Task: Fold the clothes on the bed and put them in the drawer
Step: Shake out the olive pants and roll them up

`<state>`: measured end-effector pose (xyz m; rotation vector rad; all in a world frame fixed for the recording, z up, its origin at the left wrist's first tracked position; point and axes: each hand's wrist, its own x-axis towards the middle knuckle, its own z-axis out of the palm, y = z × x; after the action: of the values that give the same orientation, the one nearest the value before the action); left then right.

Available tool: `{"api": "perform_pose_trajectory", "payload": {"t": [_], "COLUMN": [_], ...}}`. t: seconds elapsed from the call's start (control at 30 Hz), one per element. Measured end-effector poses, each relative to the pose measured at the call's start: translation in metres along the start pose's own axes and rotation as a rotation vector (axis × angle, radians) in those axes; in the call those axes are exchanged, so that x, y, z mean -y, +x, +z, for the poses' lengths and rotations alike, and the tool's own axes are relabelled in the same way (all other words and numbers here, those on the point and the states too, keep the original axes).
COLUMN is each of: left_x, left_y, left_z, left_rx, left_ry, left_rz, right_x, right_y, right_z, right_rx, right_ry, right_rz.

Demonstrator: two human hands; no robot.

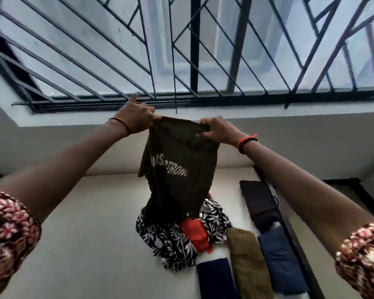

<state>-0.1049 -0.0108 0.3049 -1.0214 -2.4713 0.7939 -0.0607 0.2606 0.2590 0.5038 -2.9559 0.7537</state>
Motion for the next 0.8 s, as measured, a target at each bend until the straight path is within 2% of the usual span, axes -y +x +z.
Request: {"api": "perform_pose_trajectory", "payload": {"t": [0.23,0.37,0.47,0.5,0.63,0.73,0.8], "left_x": [0.059,0.083,0.097,0.100,0.096,0.090,0.084], "left_y": [-0.008,-0.014,-0.014,-0.012,-0.006,-0.008,-0.007], "left_z": [-0.106,-0.163,-0.196,-0.204,-0.221,-0.223,-0.222], "left_rx": [-0.073,-0.176,-0.218,-0.243,-0.328,-0.295,-0.292], "left_ry": [0.161,0.155,0.072,-0.032,-0.795,-1.160,-1.293], "left_rz": [0.040,0.007,-0.069,-0.087,-0.056,0.011,0.016], "right_x": [0.050,0.074,0.087,0.091,0.087,0.074,0.069], "right_y": [-0.028,-0.042,-0.048,-0.050,-0.060,-0.071,-0.077], "right_z": [-0.109,-0.171,-0.208,-0.217,-0.230,-0.226,-0.215], "right_rx": [0.001,-0.112,-0.283,-0.346,-0.513,-0.544,-0.555], "right_ry": [-0.186,-0.182,-0.114,-0.090,0.016,0.058,0.123], "right_rz": [-0.043,-0.038,-0.030,-0.023,0.093,0.239,0.319]}}
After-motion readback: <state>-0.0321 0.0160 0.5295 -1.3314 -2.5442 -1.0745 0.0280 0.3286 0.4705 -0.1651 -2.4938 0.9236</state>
